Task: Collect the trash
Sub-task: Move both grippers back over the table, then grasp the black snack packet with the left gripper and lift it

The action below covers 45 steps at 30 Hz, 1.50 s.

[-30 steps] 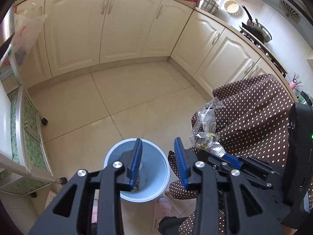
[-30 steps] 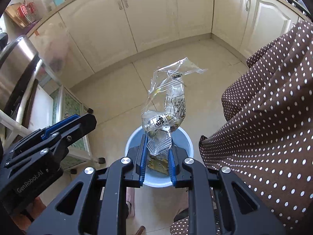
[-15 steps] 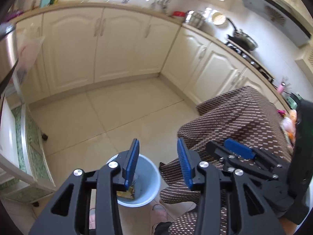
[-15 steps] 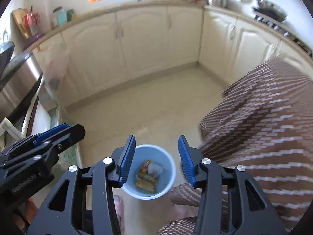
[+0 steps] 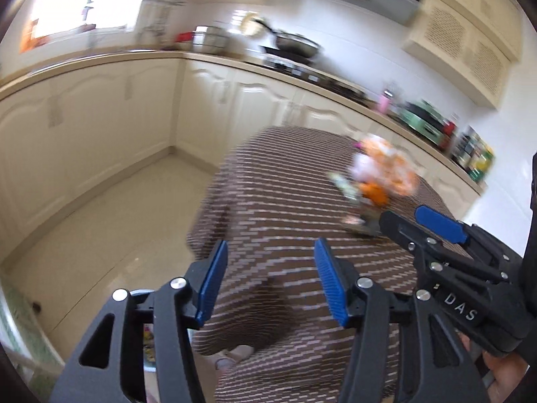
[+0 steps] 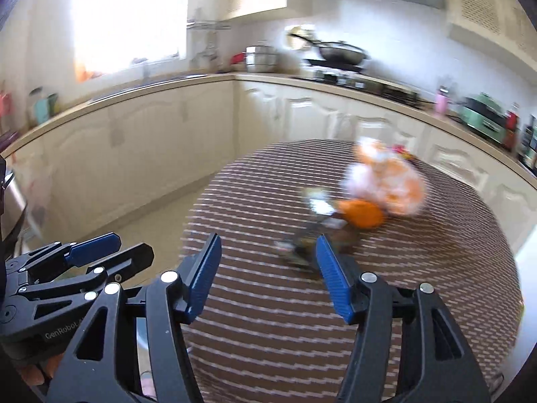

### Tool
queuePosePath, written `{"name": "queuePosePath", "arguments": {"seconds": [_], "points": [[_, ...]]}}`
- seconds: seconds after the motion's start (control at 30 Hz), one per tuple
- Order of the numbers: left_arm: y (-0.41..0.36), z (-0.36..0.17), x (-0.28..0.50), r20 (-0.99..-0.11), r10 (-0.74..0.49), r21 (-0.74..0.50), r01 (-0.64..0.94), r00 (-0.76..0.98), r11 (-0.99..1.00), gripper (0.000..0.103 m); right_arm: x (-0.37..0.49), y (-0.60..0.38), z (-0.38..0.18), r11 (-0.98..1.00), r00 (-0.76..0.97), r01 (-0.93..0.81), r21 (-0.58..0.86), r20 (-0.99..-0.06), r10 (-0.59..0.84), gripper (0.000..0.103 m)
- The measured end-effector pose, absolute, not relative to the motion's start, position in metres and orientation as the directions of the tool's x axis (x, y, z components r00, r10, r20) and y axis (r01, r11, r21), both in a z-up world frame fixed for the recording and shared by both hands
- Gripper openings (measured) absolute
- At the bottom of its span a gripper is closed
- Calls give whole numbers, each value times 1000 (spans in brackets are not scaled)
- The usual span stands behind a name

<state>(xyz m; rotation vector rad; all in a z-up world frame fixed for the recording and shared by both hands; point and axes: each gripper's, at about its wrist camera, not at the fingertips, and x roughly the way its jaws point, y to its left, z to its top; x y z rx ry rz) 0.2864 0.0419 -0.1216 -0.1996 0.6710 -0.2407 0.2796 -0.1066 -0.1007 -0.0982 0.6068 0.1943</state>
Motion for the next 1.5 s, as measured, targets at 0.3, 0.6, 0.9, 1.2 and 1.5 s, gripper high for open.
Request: {"name": "queuePosePath", "arguments": {"seconds": [0.3,0.6,0.9,1.2,1.5], "points": [[-59,-120,321,-634,-325,-159,293,702,943,54,282,-199,-112,998,799,-51,27,-598,57,58],[-90,-132,357,-684,-284,-93,306,672,947,54,289,-230,-124,996,770,-35,81,-633,79,63],[-115,-139,370,-713,-224,4,324,664,946,50,302,-240,-126,992,757,-43,116,-645,108,64],[-117,-134,363,-705,-287,-46,362,648,931,19,301,-244,-126,990,747,-48,132,-653,123,64],[-101,-120,331,-619,-418,-187,393,664,900,9,297,-236,-119,987,748,-71,141,-647,146,64]]}}
